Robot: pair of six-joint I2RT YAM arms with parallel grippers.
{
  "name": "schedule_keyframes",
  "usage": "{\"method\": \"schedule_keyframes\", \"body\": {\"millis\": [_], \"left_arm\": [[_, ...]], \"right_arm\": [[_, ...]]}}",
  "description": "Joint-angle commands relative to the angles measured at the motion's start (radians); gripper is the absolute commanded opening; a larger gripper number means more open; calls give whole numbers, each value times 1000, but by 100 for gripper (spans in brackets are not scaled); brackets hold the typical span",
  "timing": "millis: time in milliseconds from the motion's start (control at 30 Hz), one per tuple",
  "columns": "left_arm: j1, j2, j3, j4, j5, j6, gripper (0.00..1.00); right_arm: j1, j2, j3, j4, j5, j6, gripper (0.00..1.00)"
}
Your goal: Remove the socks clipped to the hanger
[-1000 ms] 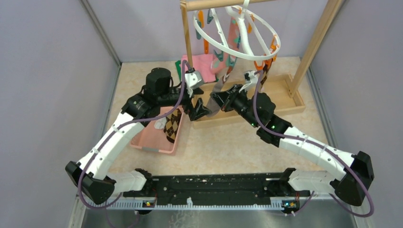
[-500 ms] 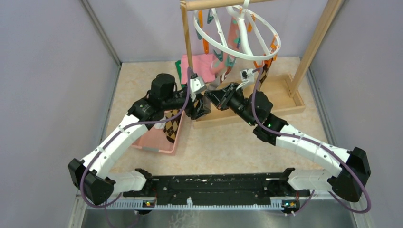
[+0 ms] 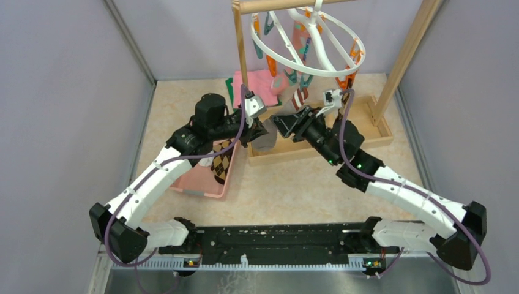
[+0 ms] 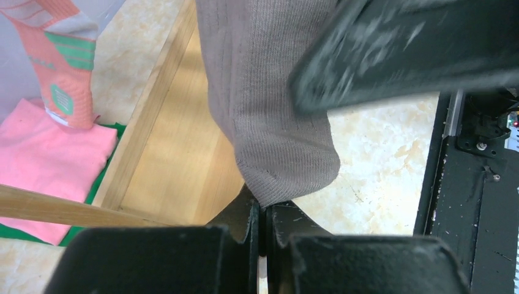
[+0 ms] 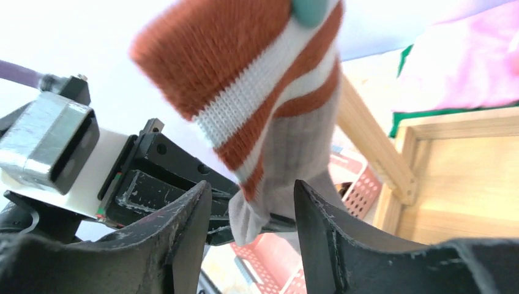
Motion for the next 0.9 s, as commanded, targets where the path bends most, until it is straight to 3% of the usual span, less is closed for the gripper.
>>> {"method": "schedule_keyframes", "body": {"millis": [0, 200, 367, 567, 867], "left_arm": [[-4, 2, 24, 57, -2, 8, 0], [-8, 0, 15, 65, 12, -11, 0], [-16, -4, 4, 62, 3, 7, 0], [-24, -6, -1, 61, -19, 15, 0], [-32, -11, -3, 53, -11, 8, 0]], "right_arm": [[8, -131, 19, -93, 177, -95, 55], [8, -183, 71, -178, 277, -202, 73], [8, -139, 165, -179, 267, -291, 77], [8, -24, 336, -247, 350, -424, 78], [8, 26, 323, -95, 427, -555, 68]]}}
